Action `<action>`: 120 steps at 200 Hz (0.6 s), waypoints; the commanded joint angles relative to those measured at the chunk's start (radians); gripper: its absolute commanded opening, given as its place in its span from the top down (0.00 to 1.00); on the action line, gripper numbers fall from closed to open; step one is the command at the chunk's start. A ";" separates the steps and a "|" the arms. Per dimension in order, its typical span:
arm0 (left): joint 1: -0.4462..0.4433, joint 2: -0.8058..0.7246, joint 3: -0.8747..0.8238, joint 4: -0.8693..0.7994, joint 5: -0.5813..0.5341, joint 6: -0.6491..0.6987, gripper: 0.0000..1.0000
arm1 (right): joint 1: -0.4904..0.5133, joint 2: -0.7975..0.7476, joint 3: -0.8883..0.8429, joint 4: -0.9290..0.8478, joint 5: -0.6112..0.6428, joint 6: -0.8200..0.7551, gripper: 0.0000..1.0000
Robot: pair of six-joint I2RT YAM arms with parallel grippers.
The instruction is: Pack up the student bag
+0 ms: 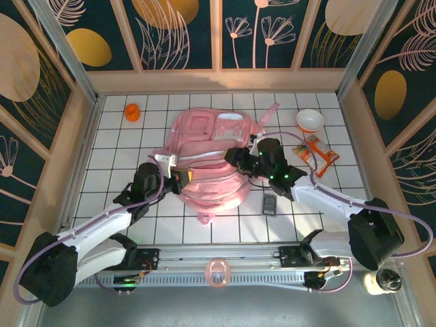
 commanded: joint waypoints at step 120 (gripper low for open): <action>0.082 0.009 0.093 -0.227 -0.164 0.083 1.00 | -0.042 0.006 0.110 -0.031 -0.108 -0.161 1.00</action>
